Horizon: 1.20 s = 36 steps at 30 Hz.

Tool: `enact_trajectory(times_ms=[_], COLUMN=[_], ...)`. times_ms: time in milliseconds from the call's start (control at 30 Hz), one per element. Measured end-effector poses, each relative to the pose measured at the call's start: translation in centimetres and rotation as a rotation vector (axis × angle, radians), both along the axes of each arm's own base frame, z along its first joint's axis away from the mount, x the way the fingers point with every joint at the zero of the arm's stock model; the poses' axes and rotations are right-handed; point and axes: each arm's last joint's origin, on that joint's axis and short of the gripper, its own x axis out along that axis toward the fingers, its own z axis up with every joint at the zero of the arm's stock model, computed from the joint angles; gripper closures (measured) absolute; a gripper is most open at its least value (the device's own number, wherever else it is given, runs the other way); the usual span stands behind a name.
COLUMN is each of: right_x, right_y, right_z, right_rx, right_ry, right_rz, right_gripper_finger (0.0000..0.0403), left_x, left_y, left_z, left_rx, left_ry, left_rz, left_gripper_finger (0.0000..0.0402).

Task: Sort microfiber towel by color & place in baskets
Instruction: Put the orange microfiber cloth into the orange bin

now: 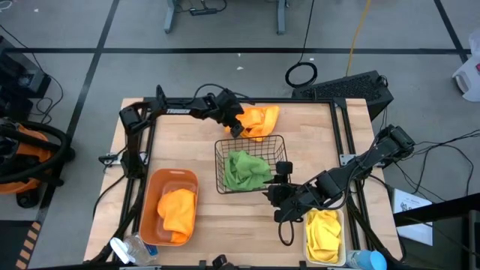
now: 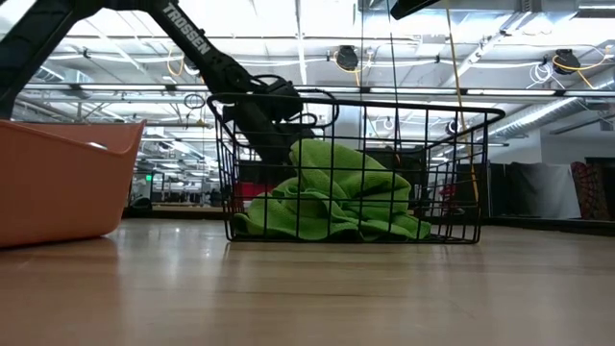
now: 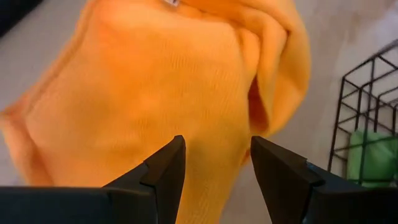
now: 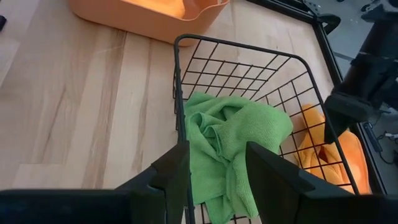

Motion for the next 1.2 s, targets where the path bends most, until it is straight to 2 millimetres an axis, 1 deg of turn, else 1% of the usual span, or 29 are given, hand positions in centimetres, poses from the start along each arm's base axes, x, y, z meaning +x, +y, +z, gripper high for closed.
enact_trajectory(times_ms=[233, 400, 467, 567, 667, 767, 800, 833, 933, 1000, 1100, 1200], right_x=[0.0, 0.0, 0.0, 0.0, 0.0, 0.0, 0.0, 0.0, 0.0, -0.1, -0.1, -0.1], right_y=[0.0, 0.0, 0.0, 0.0, 0.0, 0.0, 0.0, 0.0, 0.0, 0.0, -0.1, -0.1], right_z=[0.0, 0.0, 0.0, 0.0, 0.0, 0.0, 0.0, 0.0, 0.0, -0.1, -0.1, -0.1], right_rx=[-0.002, -0.003, -0.005, -0.005, -0.008, -0.008, -0.008, -0.008, -0.006, -0.004, 0.0, 0.0], right_ry=[0.003, 0.004, 0.005, 0.005, 0.006, 0.007, 0.007, 0.007, 0.007, 0.009, 0.011, 0.011], right_rz=[0.0, 0.001, 0.002, 0.003, 0.005, 0.005, 0.005, 0.005, 0.002, -0.001, -0.007, -0.01], right_gripper_finger=[0.0255, 0.0255, 0.0255, 0.0255, 0.0255, 0.0255, 0.0255, 0.0255, 0.0255, 0.0255, 0.0255, 0.0255], left_x=[0.2, 0.2, 0.2, 0.1, 0.0, 0.1, 0.2, 0.3, 0.3, 0.2, 0.0, -0.3], left_y=[0.5, 0.7, 0.9, 1.1, 1.1, 1.2, 1.2, 1.2, 1.1, 1.0, 0.4, -0.6], left_z=[-1.8, -2.2, -2.2, -2.2, -2.2, -2.1, -2.0, -1.9, -1.3, -0.2, 2.1, 5.1], left_rx=[-0.037, -0.036, -0.032, -0.028, -0.014, -0.009, -0.011, -0.018, -0.036, -0.034, -0.01, 0.031], left_ry=[0.024, 0.022, 0.015, 0.018, 0.017, 0.006, -0.008, -0.026, -0.064, -0.087, -0.138, -0.207], left_rz=[0.022, 0.028, 0.031, 0.031, 0.018, 0.017, 0.011, -0.001, -0.025, -0.017, -0.028, -0.049], left_gripper_finger=[0.0214, 0.0215, 0.0223, 0.0254, 0.0305, 0.0372, 0.0385, 0.039, 0.0391, 0.0395, 0.0397, 0.0398])
